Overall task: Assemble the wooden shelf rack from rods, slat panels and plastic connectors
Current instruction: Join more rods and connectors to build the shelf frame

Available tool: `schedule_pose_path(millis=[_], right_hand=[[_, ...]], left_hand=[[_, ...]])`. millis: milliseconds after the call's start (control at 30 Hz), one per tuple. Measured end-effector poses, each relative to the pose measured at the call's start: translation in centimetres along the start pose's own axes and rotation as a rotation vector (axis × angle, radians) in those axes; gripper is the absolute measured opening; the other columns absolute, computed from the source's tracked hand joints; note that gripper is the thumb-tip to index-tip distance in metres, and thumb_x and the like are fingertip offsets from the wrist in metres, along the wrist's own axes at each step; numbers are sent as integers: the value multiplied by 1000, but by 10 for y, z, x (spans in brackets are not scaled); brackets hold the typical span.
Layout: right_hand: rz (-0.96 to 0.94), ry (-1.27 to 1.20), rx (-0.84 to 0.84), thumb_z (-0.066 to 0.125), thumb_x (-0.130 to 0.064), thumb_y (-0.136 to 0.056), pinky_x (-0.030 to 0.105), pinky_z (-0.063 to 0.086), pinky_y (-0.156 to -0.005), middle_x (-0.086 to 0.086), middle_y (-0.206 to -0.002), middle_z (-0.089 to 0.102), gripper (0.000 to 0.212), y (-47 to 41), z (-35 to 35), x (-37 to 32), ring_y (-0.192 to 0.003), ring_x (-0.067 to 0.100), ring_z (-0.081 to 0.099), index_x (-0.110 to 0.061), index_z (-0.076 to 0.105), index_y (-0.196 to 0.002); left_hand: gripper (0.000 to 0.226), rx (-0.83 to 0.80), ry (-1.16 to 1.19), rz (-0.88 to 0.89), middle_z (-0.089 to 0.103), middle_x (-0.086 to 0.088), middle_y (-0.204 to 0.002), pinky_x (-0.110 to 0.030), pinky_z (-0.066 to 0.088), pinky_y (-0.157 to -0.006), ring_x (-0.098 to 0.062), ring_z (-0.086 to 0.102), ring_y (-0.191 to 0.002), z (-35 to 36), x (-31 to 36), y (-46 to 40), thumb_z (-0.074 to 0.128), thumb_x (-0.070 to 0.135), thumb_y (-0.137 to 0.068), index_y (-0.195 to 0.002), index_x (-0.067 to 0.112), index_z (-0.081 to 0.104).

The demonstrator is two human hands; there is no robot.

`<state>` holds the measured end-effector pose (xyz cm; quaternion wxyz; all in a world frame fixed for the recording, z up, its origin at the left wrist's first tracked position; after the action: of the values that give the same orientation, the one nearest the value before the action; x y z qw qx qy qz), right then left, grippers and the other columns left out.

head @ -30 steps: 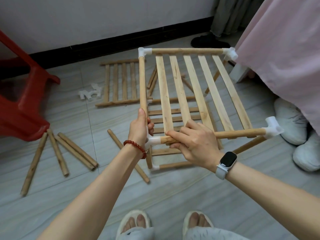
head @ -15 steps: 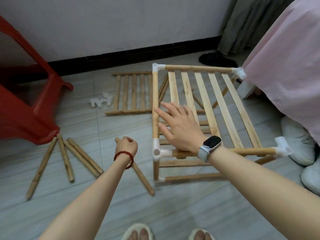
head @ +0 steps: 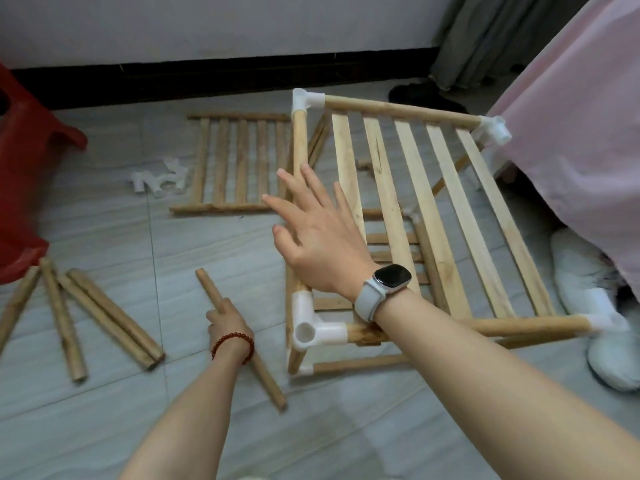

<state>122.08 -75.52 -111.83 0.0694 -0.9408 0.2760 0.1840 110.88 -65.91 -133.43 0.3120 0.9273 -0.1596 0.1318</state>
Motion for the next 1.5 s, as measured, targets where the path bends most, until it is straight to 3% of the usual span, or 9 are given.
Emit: schedule_pose_path(millis=[167,367,533,700,867,1033,1200,1333,1500], right_hand=[[6,-14,24,35,-29,-96,44,-8,-117,-8,-157,11,45,-2,2,6,-144,10,-10,-27,38,-141],[41,-95,1,38,-24,-97,39,0,-119,-9,-156,17,46,3,-2,1,-145,8,-6,-24,34,-143],[223,-590,34,39,-21,-100,26,34,-103,2,-142,44,41,13,-33,-16,-130,12,39,-15,40,-140],[385,-1018,240,45,-34,-97,28,39,-97,-6,-119,54,42,29,-95,-24,-118,12,48,-12,47,-133],[388,-1088,572,46,-38,-96,42,44,-101,6,-108,65,32,78,-151,-4,-108,21,59,-11,61,-105],[439,-1130,885,36,-34,-100,30,56,-73,2,-69,70,29,161,-197,44,-70,16,69,-14,51,-86],[614,-1026,1231,35,-31,-101,30,51,-54,-4,-41,51,24,245,-215,121,-37,9,53,-18,42,-83],[767,-868,1066,40,-31,-99,25,47,-45,2,-57,41,22,284,-190,164,-39,8,44,-12,42,-89],[756,-551,706,43,-34,-97,39,45,-61,-3,-62,43,20,298,-153,188,-56,16,46,-22,41,-82]], left_hand=[[44,90,187,-11,41,-23,-119,-48,46,-83,-42,51,-99,-9,1,-1,43,-3,-85,-126,7,31],[45,225,455,177,52,-15,-118,-42,48,-83,-33,55,-96,-98,36,8,50,-3,-81,-124,9,41],[38,322,560,575,57,-9,-113,-31,48,-87,-20,56,-99,-181,79,56,51,-4,-86,-121,10,51],[34,305,422,1133,59,1,-106,-7,44,-84,-9,58,-96,-226,123,140,53,-8,-86,-118,4,58],[36,202,262,1445,64,-3,-107,-28,51,-85,-17,63,-93,-208,166,217,55,-5,-85,-120,4,58],[45,83,33,1390,53,-3,-126,-33,42,-99,-18,50,-115,-151,219,280,58,16,-89,-132,15,45],[45,-63,-292,1240,41,-3,-140,-38,34,-106,-21,37,-128,-67,250,304,47,30,-94,-136,19,41],[56,-156,-578,1200,23,1,-151,-47,18,-113,-22,13,-142,-5,261,309,45,37,-94,-144,23,24],[43,-111,-621,1205,41,-3,-143,-49,22,-111,-22,9,-143,17,264,298,44,11,-95,-137,21,37]])
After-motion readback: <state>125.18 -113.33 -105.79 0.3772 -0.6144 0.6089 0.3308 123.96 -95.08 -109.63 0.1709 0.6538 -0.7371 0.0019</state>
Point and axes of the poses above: each hand's wrist, its own y-axis away from the middle knuckle, its own z-axis out of the palm, x = y × z, the point moved 1 cm from there along -y, towards the middle knuckle
